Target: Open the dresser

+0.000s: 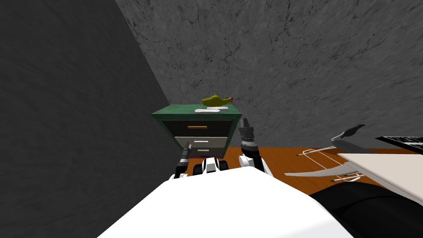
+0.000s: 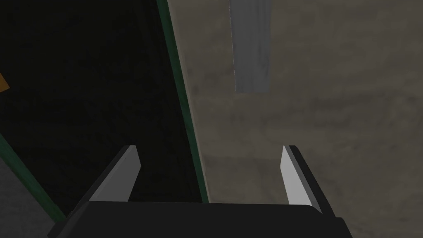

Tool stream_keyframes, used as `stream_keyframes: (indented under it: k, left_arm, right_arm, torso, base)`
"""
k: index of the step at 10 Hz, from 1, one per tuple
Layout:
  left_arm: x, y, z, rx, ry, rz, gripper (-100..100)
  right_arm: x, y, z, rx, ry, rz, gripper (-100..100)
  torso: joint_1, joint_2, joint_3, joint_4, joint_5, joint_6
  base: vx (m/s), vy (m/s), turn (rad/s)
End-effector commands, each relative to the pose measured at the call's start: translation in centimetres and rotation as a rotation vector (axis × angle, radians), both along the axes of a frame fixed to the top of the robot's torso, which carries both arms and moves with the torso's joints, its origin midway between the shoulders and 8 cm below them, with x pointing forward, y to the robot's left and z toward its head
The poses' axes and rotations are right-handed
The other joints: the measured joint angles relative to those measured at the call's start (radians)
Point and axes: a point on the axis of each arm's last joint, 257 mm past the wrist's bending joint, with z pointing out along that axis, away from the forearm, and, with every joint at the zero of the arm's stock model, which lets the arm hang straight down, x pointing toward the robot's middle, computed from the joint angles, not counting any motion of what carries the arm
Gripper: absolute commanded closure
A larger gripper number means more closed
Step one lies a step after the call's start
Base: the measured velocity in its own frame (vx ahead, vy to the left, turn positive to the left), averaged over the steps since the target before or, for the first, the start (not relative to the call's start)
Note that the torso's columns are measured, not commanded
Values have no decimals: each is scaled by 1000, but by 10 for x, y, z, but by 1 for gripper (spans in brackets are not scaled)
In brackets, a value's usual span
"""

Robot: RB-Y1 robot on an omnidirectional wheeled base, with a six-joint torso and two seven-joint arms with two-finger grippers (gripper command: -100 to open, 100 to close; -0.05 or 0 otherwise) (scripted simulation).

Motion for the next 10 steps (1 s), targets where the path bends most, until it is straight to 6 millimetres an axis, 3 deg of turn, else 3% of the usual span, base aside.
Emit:
stream_keyframes:
  k: [1,4,6,10]
  left_arm:
    - [-4,-9,-19,-9,31,-5,-100]
    - [-9,-21,-36,-27,64,-7,-100]
    - [-13,-41,-47,-67,86,-7,-100]
    - [21,-29,-42,-59,76,69,-100]
  right_arm:
    - [0,0,0,0,0,0,0]
    - [0,0,0,0,0,0,0]
    - [0,0,0,0,0,0,0]
    - [0,0,0,0,0,0,0]
  torso:
    - [0,0,0,0,0,0]
    - [-1,1,0,0,0,0]
    - [0,0,0,0,0,0]
    - [2,4,2,1,1,0]
  base:
    - [25,17,-43]
    - [15,8,-21]
    - [22,10,-32]
    - [-44,42,-176]
